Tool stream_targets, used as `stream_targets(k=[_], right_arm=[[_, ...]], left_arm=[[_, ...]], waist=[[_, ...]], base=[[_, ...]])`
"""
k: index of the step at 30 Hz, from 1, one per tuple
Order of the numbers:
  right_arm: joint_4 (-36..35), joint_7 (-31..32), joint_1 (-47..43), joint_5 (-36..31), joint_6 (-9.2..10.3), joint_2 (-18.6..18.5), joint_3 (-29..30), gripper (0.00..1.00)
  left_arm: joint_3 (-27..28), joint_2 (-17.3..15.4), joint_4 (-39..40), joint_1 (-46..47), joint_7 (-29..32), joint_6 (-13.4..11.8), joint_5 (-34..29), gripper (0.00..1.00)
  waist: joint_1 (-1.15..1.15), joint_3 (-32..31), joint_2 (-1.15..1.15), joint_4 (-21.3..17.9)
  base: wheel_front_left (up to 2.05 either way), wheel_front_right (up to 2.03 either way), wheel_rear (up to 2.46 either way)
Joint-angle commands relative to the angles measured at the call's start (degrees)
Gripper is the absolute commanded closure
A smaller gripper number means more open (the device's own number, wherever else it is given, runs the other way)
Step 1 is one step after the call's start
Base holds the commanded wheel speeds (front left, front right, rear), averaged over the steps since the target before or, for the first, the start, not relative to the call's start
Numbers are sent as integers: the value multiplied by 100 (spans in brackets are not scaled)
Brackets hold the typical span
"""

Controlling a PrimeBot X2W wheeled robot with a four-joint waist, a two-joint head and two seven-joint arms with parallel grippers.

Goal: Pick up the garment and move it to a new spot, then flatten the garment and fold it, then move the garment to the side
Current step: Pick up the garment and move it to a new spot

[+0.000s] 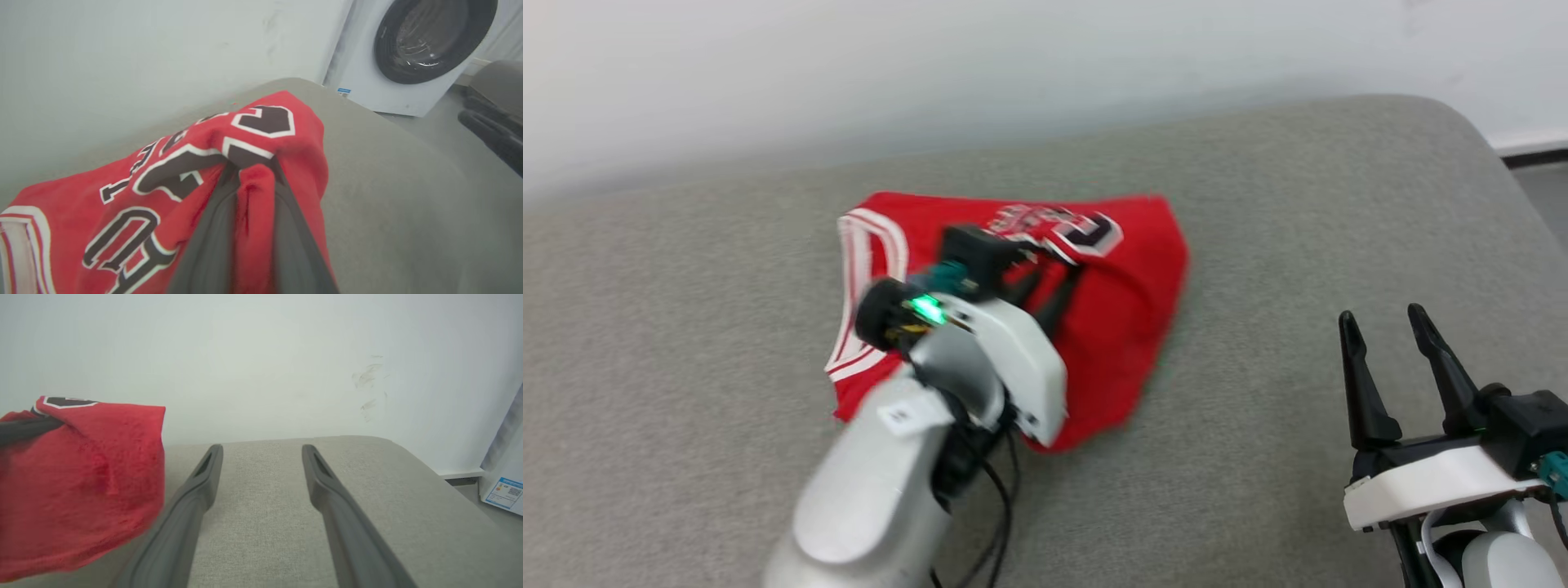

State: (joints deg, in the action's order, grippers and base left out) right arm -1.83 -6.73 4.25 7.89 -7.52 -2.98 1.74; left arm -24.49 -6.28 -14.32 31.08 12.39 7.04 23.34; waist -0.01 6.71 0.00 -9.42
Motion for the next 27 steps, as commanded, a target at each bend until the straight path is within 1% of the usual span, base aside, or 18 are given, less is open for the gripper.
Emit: stream_targets(k=[1, 6, 11, 14, 16, 17, 18, 19, 20, 21, 22, 25, 27], right_arm=[[9, -33, -49, 25, 6, 14, 5, 0], [43, -107, -59, 100, 5, 17, 15, 0], [62, -171, -3, 144, 5, 16, 38, 0], [69, -178, 99, 109, 6, 12, 26, 0], [72, -179, 154, 74, 5, 13, 12, 0], [75, -173, 174, 54, 5, 13, 15, 0], [73, -157, 182, 15, 5, 13, 29, 0], [76, -141, 167, -13, 5, 12, 51, 0], [76, -129, 132, -50, 5, 13, 60, 0], [68, -108, 101, -84, 6, 13, 75, 0], [40, -40, 6, -164, 5, 13, 110, 0], [-14, 49, -87, -226, 6, 13, 129, 0], [-43, 115, -178, -254, 6, 13, 123, 0]], left_arm=[[-158, 32, 54, -107, 46, 19, -1, 100], [-1386, 111, 276, -428, 248, 43, 168, 100], [-2578, -66, 296, -715, 382, 47, 432, 100], [-3047, -161, 160, -725, 303, 48, 528, 100], [-3189, -140, 50, -728, 157, 48, 622, 100], [-3213, -123, -12, -716, 64, 48, 652, 89], [-3251, -106, -83, -702, -1, 49, 694, 61], [-3249, -82, -143, -704, -76, 49, 755, 26], [-3212, -51, -157, -678, -215, 49, 750, 0], [-3183, -16, -178, -642, -351, 46, 745, 0], [-3036, 55, -137, -577, -890, -45, 670, 0], [-2859, 82, -93, -621, -1486, -194, 590, 0], [-2698, 95, -55, -653, -1879, -347, 544, 0]], waist=[[1, 89, 0, -254], [1, 219, 0, -399], [1, 388, 0, -264], [1, 452, 0, -117], [1, 461, 0, -23], [1, 450, 0, 31], [1, 435, 0, 90], [1, 400, 0, 152], [1, 356, 0, 211], [1, 309, 0, 274], [1, 147, 0, 446], [1, -45, 0, 611], [1, -167, 0, 707]], base=[[0, 0, 0], [0, 0, 0], [0, 0, 0], [0, 0, 0], [0, 0, 0], [0, 0, 0], [0, 0, 0], [0, 0, 0], [0, 0, 0], [0, 0, 0], [0, 0, 0], [0, 0, 0], [0, 0, 0]])
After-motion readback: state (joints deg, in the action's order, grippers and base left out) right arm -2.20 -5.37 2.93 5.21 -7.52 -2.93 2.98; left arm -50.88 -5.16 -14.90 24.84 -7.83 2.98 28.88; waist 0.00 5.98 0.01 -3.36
